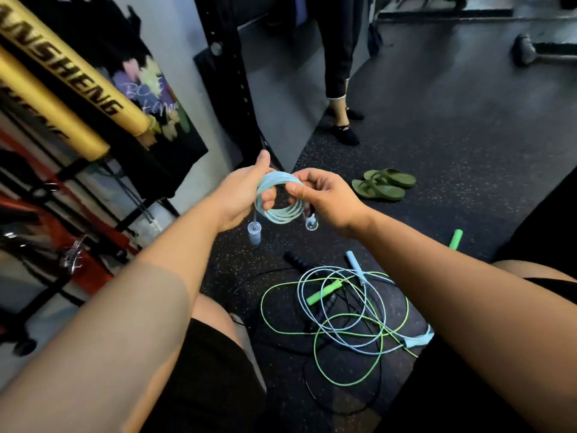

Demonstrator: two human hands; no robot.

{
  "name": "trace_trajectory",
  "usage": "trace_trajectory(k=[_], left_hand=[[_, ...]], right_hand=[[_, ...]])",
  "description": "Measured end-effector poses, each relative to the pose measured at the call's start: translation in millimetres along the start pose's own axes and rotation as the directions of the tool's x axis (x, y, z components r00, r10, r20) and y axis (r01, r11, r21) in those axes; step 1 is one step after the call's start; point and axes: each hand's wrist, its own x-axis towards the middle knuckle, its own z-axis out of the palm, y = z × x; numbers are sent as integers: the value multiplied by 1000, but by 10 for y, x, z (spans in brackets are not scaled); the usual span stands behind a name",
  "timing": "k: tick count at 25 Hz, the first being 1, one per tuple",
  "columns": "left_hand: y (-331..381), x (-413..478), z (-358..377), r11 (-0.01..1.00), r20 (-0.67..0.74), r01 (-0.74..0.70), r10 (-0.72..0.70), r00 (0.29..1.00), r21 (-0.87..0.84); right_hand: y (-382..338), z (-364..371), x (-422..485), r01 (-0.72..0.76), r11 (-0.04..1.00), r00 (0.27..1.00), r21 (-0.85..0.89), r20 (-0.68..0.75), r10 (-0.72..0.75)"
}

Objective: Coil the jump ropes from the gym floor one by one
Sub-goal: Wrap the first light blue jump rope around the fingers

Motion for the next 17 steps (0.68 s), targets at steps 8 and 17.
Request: trace_trajectory(k=[8,17], left_hand=[[-117,-429,-1369,974,65,-83,71,995,210],[-1110,-877,-2140,998,-461,0,31,887,68]], right_hand=[[100,969,683,-36,999,970,39,242,26],[802,2025,1280,-154,988,937,-23,315,154]])
